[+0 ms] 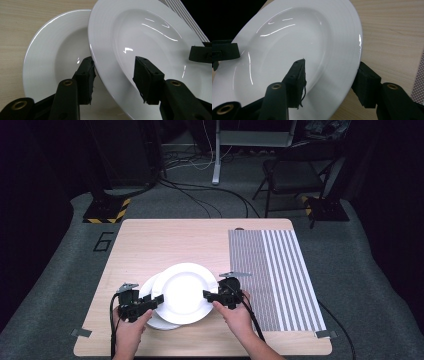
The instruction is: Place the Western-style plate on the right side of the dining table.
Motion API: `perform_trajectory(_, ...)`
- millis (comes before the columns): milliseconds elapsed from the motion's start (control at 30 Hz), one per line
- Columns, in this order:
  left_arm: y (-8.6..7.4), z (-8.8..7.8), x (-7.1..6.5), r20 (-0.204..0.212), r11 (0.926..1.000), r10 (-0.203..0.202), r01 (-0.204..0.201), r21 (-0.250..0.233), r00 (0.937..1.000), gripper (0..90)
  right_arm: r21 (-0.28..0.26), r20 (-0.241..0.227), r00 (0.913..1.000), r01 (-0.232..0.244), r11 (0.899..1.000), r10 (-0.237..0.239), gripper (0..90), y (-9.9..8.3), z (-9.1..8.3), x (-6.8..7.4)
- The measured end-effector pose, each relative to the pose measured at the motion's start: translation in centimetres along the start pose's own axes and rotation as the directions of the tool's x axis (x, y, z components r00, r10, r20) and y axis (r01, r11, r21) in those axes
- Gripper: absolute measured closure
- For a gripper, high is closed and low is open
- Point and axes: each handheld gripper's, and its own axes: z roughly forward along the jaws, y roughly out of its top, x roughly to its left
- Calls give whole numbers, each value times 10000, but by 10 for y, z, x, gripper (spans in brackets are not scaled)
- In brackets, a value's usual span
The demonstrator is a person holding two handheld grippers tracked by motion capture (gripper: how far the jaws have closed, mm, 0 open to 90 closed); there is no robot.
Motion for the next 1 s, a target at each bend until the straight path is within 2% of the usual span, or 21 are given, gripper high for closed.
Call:
perform_trajectory(67,0,0,-1,13,10000,22,-22,14,10000,518,-6,-31,10000,-16,10000,16,470,0,-1,0)
perform_trajectory(100,0,0,-1,3,10000,50,-50,13,10000,518,-88,-30,9999,138,9999,-139,469,0,0,-2)
perform_trajectory(500,4,6,-7,230,9999,151,-152,76,9996,518,-126,106,9999,-69,9999,70,462,-2,-8,-5)
perform_trajectory(1000,10,19,-19,702,9988,440,-454,190,9966,518,-466,448,9984,-335,9984,356,457,-7,-22,-16)
